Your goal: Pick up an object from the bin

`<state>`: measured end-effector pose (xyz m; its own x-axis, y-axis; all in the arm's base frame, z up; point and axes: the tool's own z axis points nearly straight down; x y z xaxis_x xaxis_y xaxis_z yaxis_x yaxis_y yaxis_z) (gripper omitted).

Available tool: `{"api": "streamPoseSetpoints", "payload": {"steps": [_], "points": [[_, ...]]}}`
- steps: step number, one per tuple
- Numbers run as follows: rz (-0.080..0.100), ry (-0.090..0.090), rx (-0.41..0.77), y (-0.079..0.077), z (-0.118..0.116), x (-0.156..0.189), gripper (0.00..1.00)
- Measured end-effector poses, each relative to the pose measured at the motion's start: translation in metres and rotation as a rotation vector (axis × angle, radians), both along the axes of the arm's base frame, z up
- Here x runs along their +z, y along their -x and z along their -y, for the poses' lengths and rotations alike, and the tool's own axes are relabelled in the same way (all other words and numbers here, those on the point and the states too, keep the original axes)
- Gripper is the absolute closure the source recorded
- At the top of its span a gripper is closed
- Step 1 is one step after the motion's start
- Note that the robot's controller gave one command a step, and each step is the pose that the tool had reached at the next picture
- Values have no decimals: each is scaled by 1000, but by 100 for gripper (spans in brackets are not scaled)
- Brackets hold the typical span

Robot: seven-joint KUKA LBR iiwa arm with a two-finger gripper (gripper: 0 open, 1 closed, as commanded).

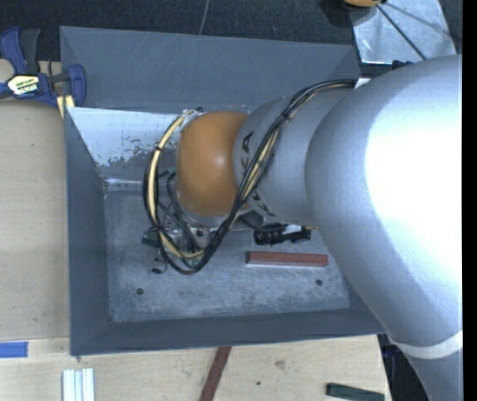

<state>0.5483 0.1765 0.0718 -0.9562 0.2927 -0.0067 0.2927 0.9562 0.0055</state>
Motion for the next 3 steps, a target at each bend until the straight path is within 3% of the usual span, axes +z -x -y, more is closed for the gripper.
{"api": "streamPoseSetpoints", "payload": {"steps": [3], "points": [[-12,4,-1,2,1,35,100]]}}
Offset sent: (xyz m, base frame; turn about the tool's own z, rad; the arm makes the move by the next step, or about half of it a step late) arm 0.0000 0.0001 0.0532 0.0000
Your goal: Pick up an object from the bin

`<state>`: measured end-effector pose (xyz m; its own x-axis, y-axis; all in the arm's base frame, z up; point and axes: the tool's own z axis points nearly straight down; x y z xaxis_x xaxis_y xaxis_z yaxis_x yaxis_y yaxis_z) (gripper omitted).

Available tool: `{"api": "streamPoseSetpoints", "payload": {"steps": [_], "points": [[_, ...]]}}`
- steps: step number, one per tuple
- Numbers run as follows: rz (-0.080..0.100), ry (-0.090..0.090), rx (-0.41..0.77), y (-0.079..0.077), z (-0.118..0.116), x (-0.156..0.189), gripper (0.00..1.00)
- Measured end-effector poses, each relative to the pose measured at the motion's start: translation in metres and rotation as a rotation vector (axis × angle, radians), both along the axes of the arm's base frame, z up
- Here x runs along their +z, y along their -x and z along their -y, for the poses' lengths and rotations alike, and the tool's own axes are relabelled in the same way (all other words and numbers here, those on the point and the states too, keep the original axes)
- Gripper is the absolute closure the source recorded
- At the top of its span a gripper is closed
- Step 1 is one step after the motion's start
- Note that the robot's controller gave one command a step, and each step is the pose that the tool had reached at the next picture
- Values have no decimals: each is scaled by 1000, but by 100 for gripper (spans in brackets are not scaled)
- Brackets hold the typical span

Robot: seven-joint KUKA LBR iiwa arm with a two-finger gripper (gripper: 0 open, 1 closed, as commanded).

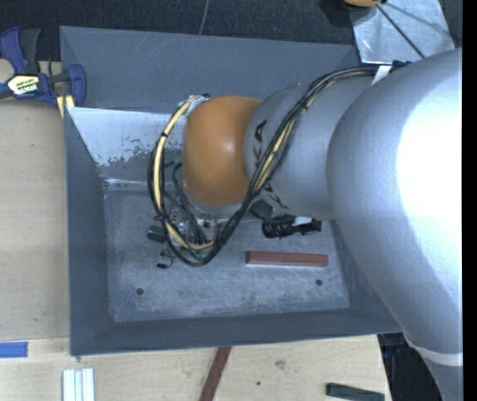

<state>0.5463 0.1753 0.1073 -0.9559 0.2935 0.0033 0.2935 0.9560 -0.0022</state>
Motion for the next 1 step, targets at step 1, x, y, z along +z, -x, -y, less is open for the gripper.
{"api": "streamPoseSetpoints", "payload": {"steps": [1], "points": [[5,-2,0,-1,0,19,100]]}}
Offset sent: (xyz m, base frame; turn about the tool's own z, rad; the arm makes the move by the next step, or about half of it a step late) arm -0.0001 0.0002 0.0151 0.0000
